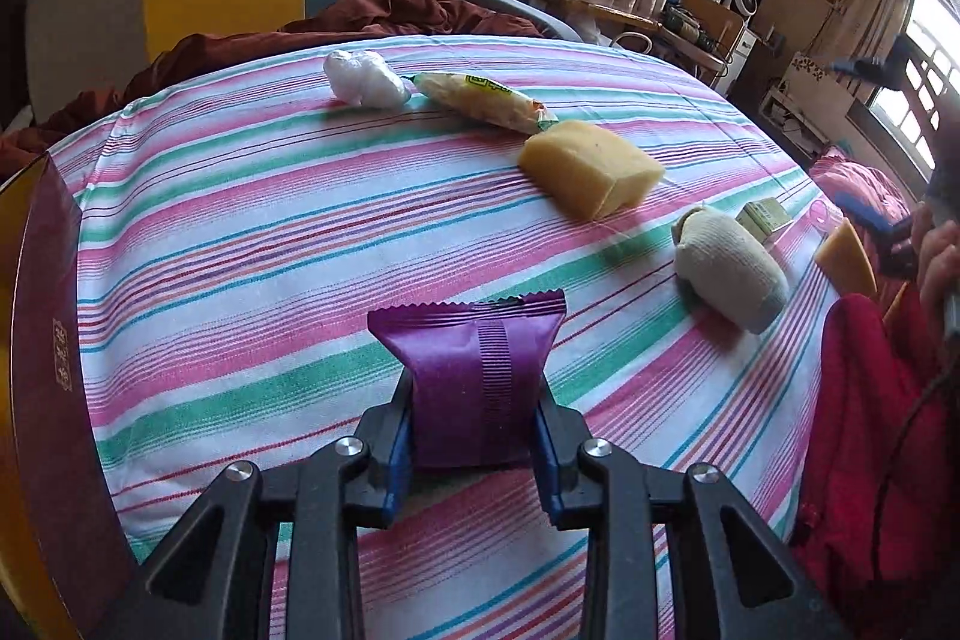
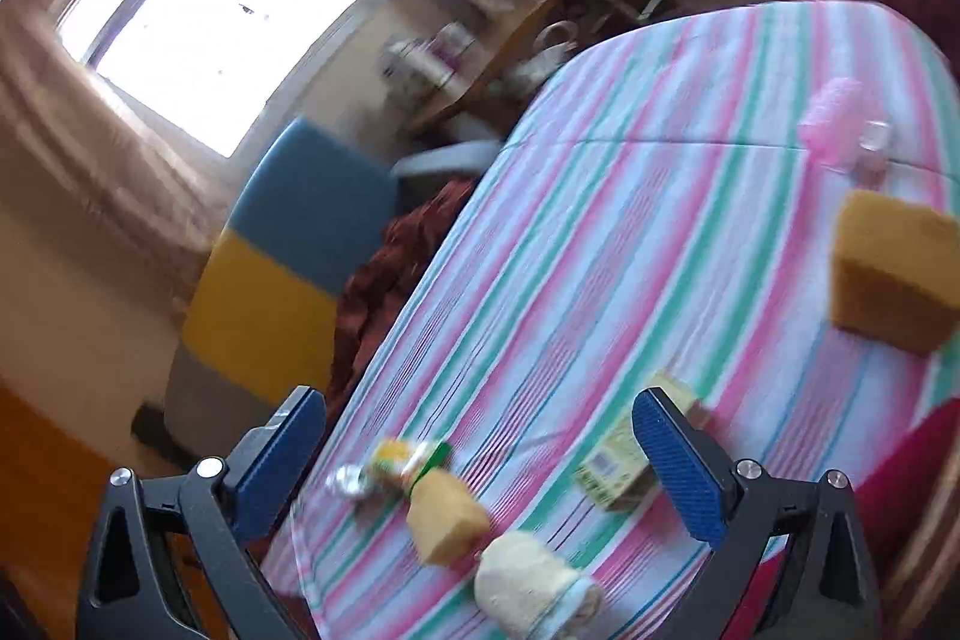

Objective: Organize objects
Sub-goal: 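Grasp a second purple candy packet from the cloth with the left tool, then grasp the white knitted sock with the right tool while the left tool holds the candy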

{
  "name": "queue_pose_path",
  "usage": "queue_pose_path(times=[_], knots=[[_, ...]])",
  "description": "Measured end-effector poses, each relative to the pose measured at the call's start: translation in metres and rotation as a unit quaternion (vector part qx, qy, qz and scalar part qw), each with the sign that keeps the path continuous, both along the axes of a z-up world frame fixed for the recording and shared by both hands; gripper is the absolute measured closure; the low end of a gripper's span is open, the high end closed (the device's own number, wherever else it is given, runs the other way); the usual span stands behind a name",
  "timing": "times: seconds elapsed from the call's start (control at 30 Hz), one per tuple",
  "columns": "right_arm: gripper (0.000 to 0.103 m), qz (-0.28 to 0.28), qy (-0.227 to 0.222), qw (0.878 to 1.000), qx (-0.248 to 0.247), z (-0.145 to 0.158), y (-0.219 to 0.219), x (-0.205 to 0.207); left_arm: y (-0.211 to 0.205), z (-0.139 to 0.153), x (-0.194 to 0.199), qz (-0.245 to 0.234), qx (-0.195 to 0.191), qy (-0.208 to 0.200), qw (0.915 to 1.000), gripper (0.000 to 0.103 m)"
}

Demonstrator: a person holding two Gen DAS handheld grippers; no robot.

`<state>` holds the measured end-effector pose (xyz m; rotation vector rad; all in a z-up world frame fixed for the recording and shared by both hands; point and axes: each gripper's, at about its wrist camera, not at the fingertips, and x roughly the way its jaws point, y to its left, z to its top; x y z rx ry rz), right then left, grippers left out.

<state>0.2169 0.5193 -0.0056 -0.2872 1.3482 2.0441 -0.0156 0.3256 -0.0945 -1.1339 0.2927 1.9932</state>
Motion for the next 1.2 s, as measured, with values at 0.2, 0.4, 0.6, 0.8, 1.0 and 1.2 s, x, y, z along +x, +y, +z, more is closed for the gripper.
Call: queue_pose_path(times=[0.2,0.4,0.6,0.8,1.0,1.2], knots=[[0.0,0.034,-0.078,0.996,-0.013,-0.006,0.0,-0.026,-0.007,-0.002,0.0,-0.003,0.017,-0.009,0.9998,0.071],[0.0,0.059,-0.163,0.984,-0.03,-0.02,-0.001,-0.053,-0.011,-0.003,-0.002,-0.001,0.032,-0.019,0.9993,0.071],[0.0,0.075,-0.214,0.973,-0.039,-0.03,0.001,-0.066,-0.014,-0.005,-0.004,-0.001,0.044,-0.028,0.9986,0.071],[0.0,0.241,-0.246,0.937,-0.051,-0.038,-0.039,-0.107,-0.015,-0.005,-0.005,-0.002,0.047,-0.034,0.9983,0.071],[0.035,0.294,-0.398,0.869,0.023,-0.059,-0.072,-0.145,-0.017,-0.005,-0.004,-0.005,0.046,-0.033,0.9984,0.071],[0.049,0.308,-0.424,0.851,0.046,-0.067,-0.083,-0.157,-0.02,-0.004,0.0,-0.005,0.04,-0.025,0.9989,0.071]])
